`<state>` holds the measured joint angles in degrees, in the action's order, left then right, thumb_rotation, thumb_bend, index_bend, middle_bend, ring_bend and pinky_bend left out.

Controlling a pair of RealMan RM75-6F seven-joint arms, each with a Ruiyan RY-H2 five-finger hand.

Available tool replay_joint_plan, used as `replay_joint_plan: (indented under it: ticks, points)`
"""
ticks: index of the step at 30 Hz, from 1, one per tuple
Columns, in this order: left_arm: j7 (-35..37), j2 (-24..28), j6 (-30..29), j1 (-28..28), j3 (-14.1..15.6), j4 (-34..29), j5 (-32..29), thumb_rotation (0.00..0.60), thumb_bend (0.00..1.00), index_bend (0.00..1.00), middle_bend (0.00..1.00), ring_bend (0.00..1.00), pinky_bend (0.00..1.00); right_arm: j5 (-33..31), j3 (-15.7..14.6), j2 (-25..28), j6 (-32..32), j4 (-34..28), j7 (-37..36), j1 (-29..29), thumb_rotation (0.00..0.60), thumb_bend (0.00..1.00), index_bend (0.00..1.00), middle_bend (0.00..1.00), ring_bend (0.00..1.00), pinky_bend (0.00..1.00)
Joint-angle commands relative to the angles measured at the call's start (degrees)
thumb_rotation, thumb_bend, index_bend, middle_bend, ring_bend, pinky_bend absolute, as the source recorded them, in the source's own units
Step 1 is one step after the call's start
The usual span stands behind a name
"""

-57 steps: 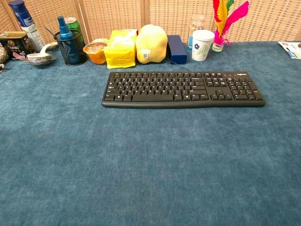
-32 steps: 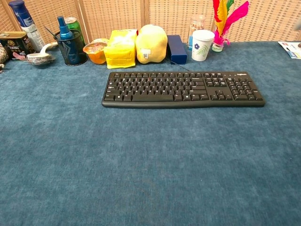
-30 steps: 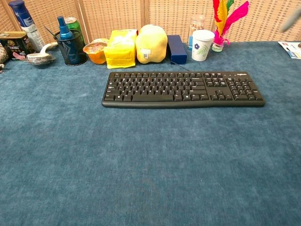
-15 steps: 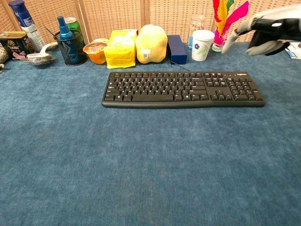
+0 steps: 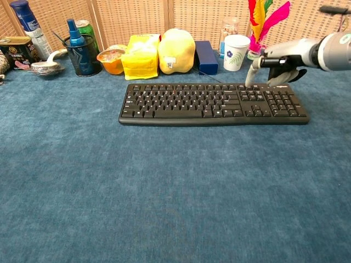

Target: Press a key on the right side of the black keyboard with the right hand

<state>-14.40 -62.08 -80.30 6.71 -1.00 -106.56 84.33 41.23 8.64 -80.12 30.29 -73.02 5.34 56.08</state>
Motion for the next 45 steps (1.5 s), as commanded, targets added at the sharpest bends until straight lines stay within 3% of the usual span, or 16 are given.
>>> replay_joint_plan:
  ticks: [1, 13, 28, 38, 45]
  points:
    - [-0.02, -0.33, 0.35, 0.17, 0.02, 0.33, -0.33, 0.037, 0.43, 0.4, 0.51, 0.51, 0.36, -3.98, -2.87, -2.29, 0.03, 3.21, 3.43, 1.78, 0.0, 0.71, 0.3, 1.0, 1.0, 1.0]
    - [-0.2, -1.06, 0.69, 0.65, 0.1, 0.6, -0.51, 0.039, 0.43, 0.4, 0.51, 0.5, 0.36, -9.92, -5.77, -2.99, 1.42, 4.67, 7.93, 3.18, 0.0, 0.71, 0.3, 1.0, 1.0, 1.0]
    - [0.88, -1.22, 0.15, 0.49, 0.36, 1.51, -0.36, 0.038, 0.43, 0.4, 0.51, 0.5, 0.36, -11.46, -5.97, -3.21, 4.06, 3.42, 10.38, 3.65, 0.0, 0.7, 0.3, 1.0, 1.0, 1.0]
    - [2.25, -1.72, 0.14, 0.33, 0.77, 2.35, -0.06, 0.036, 0.43, 0.4, 0.51, 0.5, 0.36, -5.95, -1.65, 5.95, 16.1, -10.57, 6.82, -1.52, 0.0, 0.69, 0.3, 0.99, 1.0, 1.0]
    - [3.54, -1.81, -0.64, -0.82, 1.7, 3.18, -0.05, 0.037, 0.43, 0.4, 0.51, 0.5, 0.36, 1.88, -1.2, 11.15, 26.45, -21.1, -0.41, -10.91, 0.0, 0.64, 0.27, 0.83, 0.96, 0.97]
